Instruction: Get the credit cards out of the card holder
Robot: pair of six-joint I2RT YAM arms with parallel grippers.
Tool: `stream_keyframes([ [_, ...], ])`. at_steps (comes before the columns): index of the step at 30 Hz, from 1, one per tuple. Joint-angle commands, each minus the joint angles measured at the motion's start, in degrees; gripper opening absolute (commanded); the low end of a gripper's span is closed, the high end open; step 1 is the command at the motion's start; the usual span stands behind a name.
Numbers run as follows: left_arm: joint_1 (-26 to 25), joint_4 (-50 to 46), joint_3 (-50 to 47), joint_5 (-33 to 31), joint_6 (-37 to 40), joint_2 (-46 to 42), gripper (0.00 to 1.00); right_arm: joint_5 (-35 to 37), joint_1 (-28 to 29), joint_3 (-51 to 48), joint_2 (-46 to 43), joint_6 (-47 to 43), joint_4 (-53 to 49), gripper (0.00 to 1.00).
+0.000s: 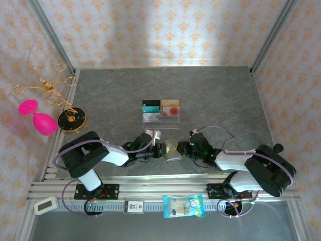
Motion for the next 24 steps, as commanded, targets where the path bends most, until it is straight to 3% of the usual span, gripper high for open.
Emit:
stream_keyframes([
  [1,-1.8,3.9,-1.0,5.5,-0.4,0.3,0.0,-5.1,2.1,2.7,1.3,-1.1,-1.1,0.26],
  [7,-1.7,1.8,-4.6,0.2,0.0,-7.3,0.0,2.0,2.7,7.4,-5.4,-4.8,-9.2,0.51],
  [10,-1.8,-1.2,-5.8,-3.3,-0.2,-11.4,0.0,7.6,5.4,11.8,-6.0,-6.9,-13.9,0.56],
  [16,-1.8,-5.3,-7.9,-8.5,-0.8,-18.4,0.0,17.9,11.3,19.1,0.2,-8.9,-22.3,0.58],
  [24,-1.7,-8.3,-9.9,-11.8,-1.8,-24.1,0.0,23.7,16.6,21.1,3.7,-9.0,-24.9,0.57],
])
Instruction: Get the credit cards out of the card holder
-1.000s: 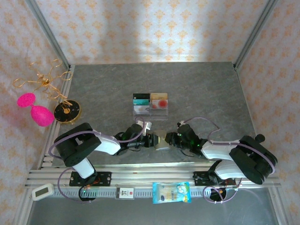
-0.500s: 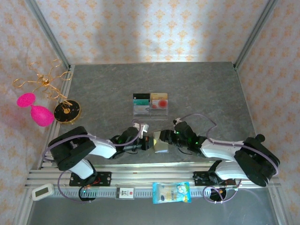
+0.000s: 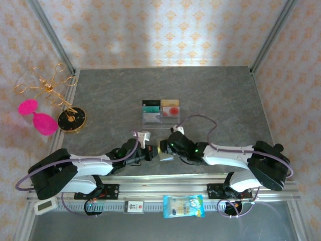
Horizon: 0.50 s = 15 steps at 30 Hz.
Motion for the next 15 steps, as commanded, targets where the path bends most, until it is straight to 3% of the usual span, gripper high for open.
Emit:
stream_keyframes([
  [1,-0.1,-0.6,-1.1,-3.0,-1.2,-2.3,0.0,4.9,1.1,1.0,0.8,-1.0,-2.6,0.56],
  [9,-0.1,0.5,-0.6,-1.6,-1.9,-2.5,0.0,5.1,2.5,3.2,7.2,-3.6,-2.6,0.52],
  [15,-0.1,-1.3,-0.6,-1.9,-2.0,-3.3,0.0,8.1,2.7,2.8,7.9,-4.0,-4.2,0.19],
])
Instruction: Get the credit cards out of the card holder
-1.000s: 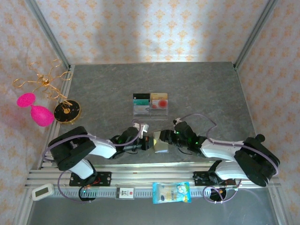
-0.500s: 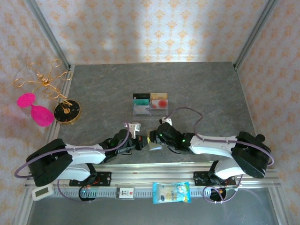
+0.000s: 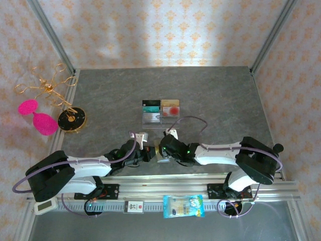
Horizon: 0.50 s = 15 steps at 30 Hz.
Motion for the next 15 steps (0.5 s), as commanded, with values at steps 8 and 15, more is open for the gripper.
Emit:
stream_keyframes([
  [8,0.4,1.5,-0.4,0.1,-0.6,-1.3,0.0,9.6,-0.7,-4.2,-1.0,1.5,-4.6,0.0],
  [15,2.0,2.3,-2.2,1.1,-0.6,-0.9,0.0,10.5,-2.3,-7.8,-3.8,3.6,-4.5,0.0],
])
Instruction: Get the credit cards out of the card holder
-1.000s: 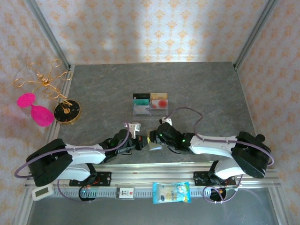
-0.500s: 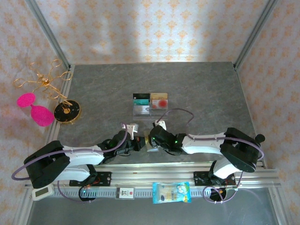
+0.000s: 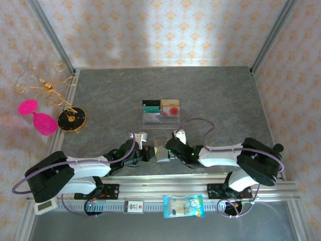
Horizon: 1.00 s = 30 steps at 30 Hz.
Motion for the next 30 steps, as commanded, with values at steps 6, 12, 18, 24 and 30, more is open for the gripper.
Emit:
stream_keyframes([
  [6,1.7,-2.9,-0.1,0.3,-0.2,-1.0,0.4,-0.1,-1.7,-3.0,-5.2,0.8,-1.0,0.0],
  [12,1.6,-8.1,-1.4,-5.5,1.2,-9.0,0.54,-3.7,-2.7,-3.3,-7.6,1.4,0.1,0.0],
  [18,1.7,-13.2,-1.1,-8.2,2.3,-15.1,0.56,-11.8,-1.8,0.3,-10.8,-0.8,1.8,0.0],
  [24,3.2,-21.0,-0.2,-13.3,4.2,-25.1,0.65,-13.2,1.5,7.4,-11.7,-1.3,0.8,0.0],
  [30,6.2,-26.6,-0.7,-13.2,5.2,-33.2,0.68,-12.8,2.5,10.9,-10.6,0.1,0.5,0.0],
])
